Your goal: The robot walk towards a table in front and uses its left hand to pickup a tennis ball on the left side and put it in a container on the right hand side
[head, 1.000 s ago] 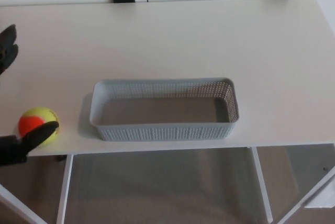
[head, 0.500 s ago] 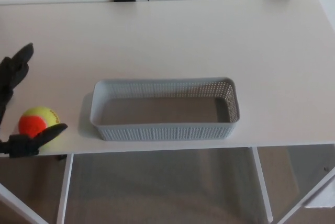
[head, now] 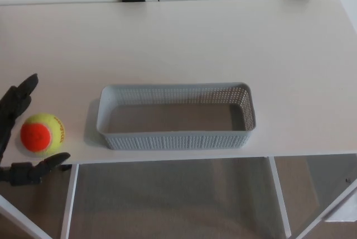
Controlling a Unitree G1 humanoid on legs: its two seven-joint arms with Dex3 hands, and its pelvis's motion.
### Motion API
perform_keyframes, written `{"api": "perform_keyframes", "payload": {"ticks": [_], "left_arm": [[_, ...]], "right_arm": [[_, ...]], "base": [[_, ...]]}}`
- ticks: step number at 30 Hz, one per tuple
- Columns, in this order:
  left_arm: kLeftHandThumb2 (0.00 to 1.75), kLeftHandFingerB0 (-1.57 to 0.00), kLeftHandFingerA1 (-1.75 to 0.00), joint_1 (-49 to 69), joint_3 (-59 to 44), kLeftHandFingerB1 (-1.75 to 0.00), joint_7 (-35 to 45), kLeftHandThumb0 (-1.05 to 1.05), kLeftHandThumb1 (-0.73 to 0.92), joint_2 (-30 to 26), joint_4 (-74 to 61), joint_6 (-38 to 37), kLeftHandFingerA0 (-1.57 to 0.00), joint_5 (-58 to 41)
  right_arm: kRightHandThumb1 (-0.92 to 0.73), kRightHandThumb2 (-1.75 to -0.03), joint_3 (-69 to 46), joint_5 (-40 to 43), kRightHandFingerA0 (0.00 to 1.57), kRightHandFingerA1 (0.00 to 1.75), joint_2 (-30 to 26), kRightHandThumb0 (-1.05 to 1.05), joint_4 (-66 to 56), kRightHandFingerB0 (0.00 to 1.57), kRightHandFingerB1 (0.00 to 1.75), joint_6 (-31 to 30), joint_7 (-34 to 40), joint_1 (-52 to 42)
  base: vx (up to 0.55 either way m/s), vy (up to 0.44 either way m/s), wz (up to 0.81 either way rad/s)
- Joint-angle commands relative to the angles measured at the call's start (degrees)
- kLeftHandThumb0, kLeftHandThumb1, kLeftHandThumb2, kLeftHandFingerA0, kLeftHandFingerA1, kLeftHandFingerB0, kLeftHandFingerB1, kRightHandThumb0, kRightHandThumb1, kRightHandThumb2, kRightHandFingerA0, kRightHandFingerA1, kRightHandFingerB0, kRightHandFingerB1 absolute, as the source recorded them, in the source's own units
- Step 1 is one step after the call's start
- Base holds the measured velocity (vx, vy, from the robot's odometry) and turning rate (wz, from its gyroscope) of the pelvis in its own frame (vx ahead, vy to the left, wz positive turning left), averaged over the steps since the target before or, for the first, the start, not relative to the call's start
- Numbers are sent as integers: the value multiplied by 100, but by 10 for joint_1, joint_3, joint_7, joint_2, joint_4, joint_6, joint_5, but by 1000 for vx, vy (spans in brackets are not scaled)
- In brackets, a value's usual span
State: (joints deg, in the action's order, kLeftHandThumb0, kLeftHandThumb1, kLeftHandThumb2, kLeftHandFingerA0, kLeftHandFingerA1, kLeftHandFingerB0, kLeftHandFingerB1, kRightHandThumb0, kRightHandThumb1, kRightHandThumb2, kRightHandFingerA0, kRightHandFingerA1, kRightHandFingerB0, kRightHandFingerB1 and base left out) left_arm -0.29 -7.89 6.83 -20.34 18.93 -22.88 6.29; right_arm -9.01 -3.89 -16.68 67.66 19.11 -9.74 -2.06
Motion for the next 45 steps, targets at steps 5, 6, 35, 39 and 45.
{"api": "perform_keyframes", "payload": {"ticks": [5, 6, 35, 39, 45], "left_arm": [[53, -3, -30, -3, -8, -22, -3, -50, 42, -13, 20, -26, -10, -4], [70, -8, -37, -4, -8, -15, -4, -54, 36, -12, 22, -27, -3, -3], [64, -9, -45, -44, 31, -33, -34, -49, 38, 9, 141, -45, -27, 21], [64, -12, -47, -53, 38, -33, -34, -51, 39, 13, 140, -27, -34, 18], [61, -35, -72, -81, 52, -33, -52, -49, 64, 26, 154, 11, -109, 33]], "right_arm": [[-60, -58, 15, -5, 56, 42, -13, -35, -3, 46, 37, -11, -2, 3], [-60, -57, 19, -7, 56, 42, -14, -34, -4, 46, 37, -13, -1, 4], [-60, -58, 16, 5, 54, 42, -15, -37, -1, 46, 38, -8, -15, 17], [-61, -58, 20, 2, 53, 42, -15, -37, -4, 46, 38, -8, -13, 21], [-59, -57, 15, 8, 56, 42, -13, -36, -6, 49, 38, -24, -11, 32]], "base": [[0, 0, 0], [0, 0, 0], [0, 0, 0], [0, 0, 0], [0, 0, 0]]}}
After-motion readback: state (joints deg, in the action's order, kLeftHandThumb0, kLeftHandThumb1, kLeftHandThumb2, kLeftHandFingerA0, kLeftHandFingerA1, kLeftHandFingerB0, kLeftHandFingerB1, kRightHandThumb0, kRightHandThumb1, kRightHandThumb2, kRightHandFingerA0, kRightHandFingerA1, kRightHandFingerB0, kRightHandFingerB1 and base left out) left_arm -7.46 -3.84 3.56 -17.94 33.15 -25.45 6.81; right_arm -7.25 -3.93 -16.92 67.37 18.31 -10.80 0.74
